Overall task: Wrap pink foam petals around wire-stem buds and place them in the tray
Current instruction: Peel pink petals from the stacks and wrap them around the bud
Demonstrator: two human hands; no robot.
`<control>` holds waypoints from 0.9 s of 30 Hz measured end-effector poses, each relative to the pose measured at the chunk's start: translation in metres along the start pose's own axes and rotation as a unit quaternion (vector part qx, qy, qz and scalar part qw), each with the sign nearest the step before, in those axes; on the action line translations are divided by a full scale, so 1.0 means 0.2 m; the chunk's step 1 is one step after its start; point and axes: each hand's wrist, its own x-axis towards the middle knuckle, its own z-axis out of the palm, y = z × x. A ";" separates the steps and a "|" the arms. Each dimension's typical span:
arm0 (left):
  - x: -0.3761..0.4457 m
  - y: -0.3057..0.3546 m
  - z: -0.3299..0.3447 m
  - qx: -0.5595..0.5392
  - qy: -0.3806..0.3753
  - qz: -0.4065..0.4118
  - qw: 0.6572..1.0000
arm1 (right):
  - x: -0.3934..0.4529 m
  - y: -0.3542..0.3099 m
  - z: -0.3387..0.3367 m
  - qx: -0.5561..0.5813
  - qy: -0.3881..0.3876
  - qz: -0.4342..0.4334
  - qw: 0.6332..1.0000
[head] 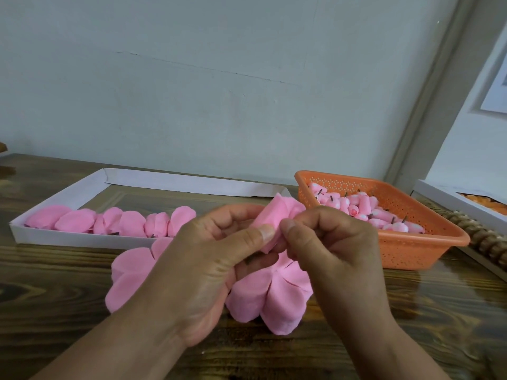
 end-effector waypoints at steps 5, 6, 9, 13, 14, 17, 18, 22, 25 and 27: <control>0.00 -0.01 0.00 0.023 0.012 0.021 0.999 | -0.01 -0.02 0.00 -0.019 0.028 -0.003 0.999; 0.00 -0.01 0.00 0.030 0.012 0.027 0.999 | -0.01 -0.02 0.00 -0.022 0.032 0.001 0.999; 0.00 -0.02 0.00 0.045 0.011 0.042 0.998 | -0.01 -0.03 0.00 -0.022 0.039 0.005 0.999; -0.01 -0.03 0.01 0.069 0.021 0.063 0.995 | -0.02 -0.03 0.01 -0.018 0.043 0.006 0.999; -0.01 -0.04 0.01 0.074 0.024 0.068 0.995 | -0.02 -0.03 0.01 -0.020 0.047 0.003 0.999; -0.02 -0.05 0.02 0.087 0.039 0.076 0.993 | -0.02 -0.04 0.03 -0.034 0.064 -0.013 0.997; -0.02 -0.05 0.02 0.090 0.044 0.078 0.992 | -0.02 -0.05 0.03 -0.029 0.068 -0.013 0.997; -0.02 -0.05 0.02 0.075 0.039 0.086 0.993 | -0.02 -0.05 0.03 0.035 0.055 0.050 0.997; -0.01 -0.05 0.01 0.072 0.026 0.086 0.993 | 0.00 -0.03 0.01 0.029 0.028 0.085 0.996; -0.01 -0.05 0.01 0.080 0.018 0.082 0.993 | 0.01 -0.02 0.00 0.032 0.017 0.106 0.994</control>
